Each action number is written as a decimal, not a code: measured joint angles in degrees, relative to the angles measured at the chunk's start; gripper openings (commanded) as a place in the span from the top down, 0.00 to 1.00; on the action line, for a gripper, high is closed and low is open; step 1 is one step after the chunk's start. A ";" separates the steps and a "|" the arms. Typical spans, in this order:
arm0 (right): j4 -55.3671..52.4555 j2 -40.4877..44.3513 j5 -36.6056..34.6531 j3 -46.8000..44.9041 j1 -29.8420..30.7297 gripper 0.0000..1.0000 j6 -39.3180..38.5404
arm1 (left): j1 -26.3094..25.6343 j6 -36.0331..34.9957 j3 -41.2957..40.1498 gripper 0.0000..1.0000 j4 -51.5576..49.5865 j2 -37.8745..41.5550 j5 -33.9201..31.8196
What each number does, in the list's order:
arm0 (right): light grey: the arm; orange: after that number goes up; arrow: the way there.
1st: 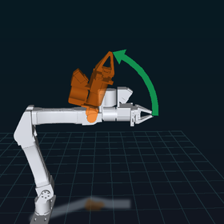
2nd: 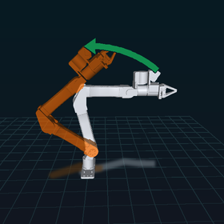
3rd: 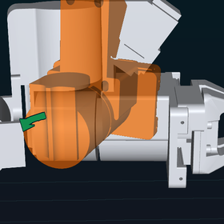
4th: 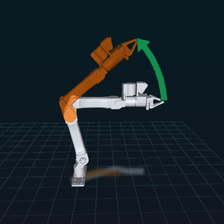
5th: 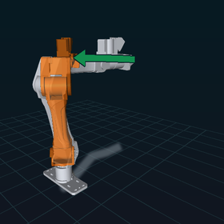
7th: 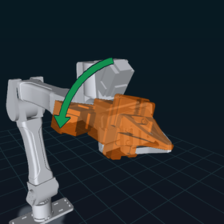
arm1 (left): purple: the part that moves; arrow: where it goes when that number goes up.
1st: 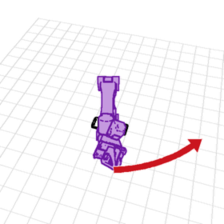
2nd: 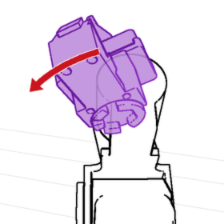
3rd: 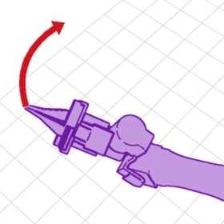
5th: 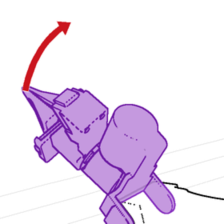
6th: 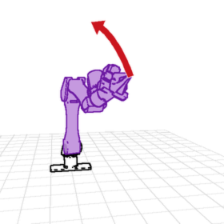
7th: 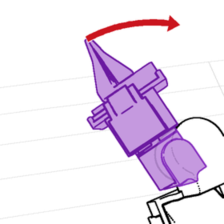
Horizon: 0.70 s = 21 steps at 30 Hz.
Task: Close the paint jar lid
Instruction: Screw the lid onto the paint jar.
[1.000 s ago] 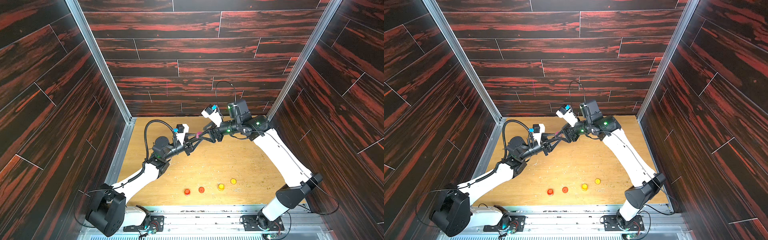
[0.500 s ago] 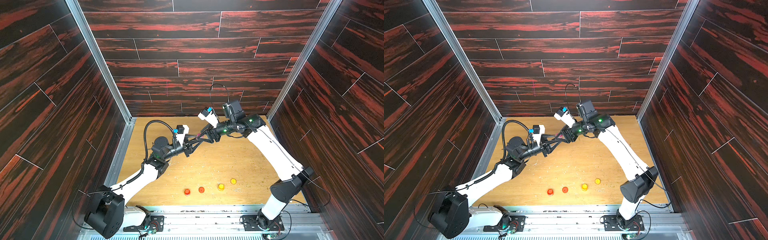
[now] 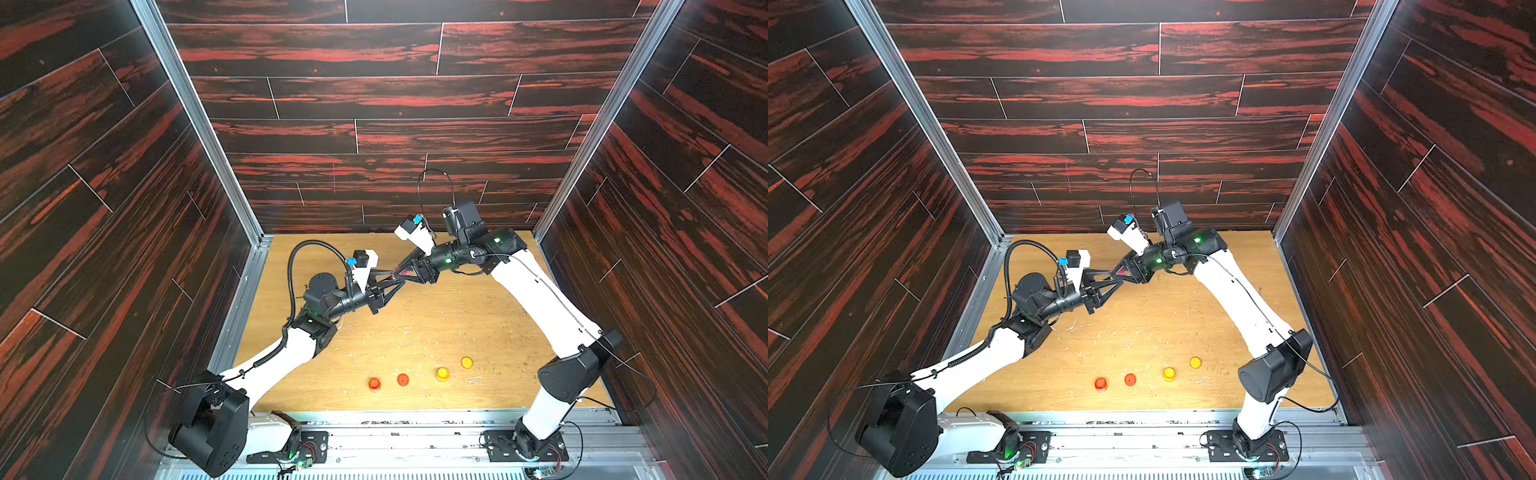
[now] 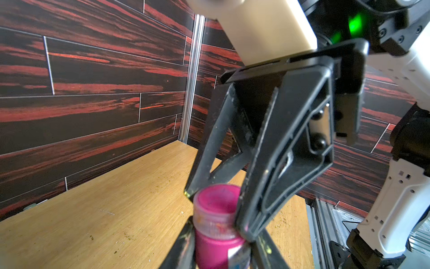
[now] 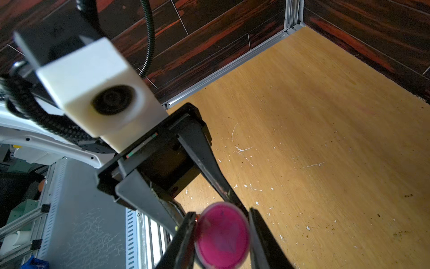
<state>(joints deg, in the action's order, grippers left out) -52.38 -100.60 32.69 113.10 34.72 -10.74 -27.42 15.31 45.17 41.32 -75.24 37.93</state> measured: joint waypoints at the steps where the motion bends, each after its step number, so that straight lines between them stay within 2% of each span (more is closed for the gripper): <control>1: 0.76 0.00 0.02 -0.61 0.02 0.69 0.66 | 0.00 -0.26 0.00 0.90 -0.44 -0.02 -0.44; 6: 7.10 -0.28 -5.14 -4.79 1.07 0.69 7.78 | -0.07 -2.54 0.35 0.90 -2.40 -2.29 -5.31; 12: 14.51 -6.49 -23.58 -2.69 3.56 0.68 25.49 | -0.11 -5.01 5.16 0.93 -1.05 -12.04 -17.27; 16: 15.15 -11.19 -31.58 0.26 4.57 0.62 33.03 | -0.11 -4.70 5.84 0.92 3.39 -17.55 -22.69; 21: 14.16 -9.44 -32.98 0.48 5.42 0.49 35.43 | -0.63 -4.24 4.46 0.92 6.40 -16.35 -23.23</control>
<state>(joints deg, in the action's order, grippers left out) -38.22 -110.04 -0.30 113.58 40.14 24.69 -28.05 11.07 49.63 47.72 -91.59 14.70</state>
